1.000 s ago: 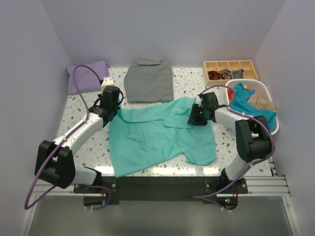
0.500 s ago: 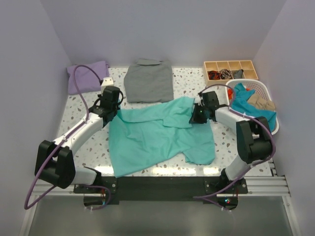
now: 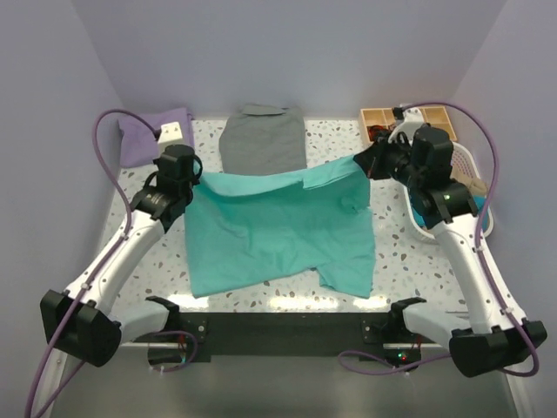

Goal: Fold and stack the t-shirts
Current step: Flatten the tshirt out

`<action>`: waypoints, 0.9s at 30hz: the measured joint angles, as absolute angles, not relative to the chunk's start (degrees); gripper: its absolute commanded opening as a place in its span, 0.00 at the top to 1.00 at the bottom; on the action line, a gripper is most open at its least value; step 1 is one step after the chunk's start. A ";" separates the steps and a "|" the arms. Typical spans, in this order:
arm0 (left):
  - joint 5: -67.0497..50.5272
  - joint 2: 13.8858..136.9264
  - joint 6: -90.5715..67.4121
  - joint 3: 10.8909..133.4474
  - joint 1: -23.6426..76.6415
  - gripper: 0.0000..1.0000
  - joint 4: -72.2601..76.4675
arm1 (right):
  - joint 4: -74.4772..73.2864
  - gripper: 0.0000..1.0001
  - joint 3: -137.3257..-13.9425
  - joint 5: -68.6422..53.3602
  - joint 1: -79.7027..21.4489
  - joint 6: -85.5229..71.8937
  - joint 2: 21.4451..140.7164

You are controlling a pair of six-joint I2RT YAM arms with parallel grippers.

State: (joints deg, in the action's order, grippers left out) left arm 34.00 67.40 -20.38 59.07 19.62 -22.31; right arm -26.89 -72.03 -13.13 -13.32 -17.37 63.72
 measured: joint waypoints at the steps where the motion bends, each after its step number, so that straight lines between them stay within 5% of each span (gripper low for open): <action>1: 34.39 66.57 -20.34 59.59 19.62 1.00 -22.85 | -27.79 1.00 -72.73 -13.10 -13.32 -17.08 63.18; 18: 29.10 42.19 -18.92 80.49 19.64 1.00 -38.76 | -48.64 1.00 -98.91 -11.86 -13.34 -13.37 45.50; 27: 17.98 41.17 -20.18 96.31 19.64 1.00 -48.84 | -52.86 1.00 -114.21 -14.98 -13.37 -13.54 43.51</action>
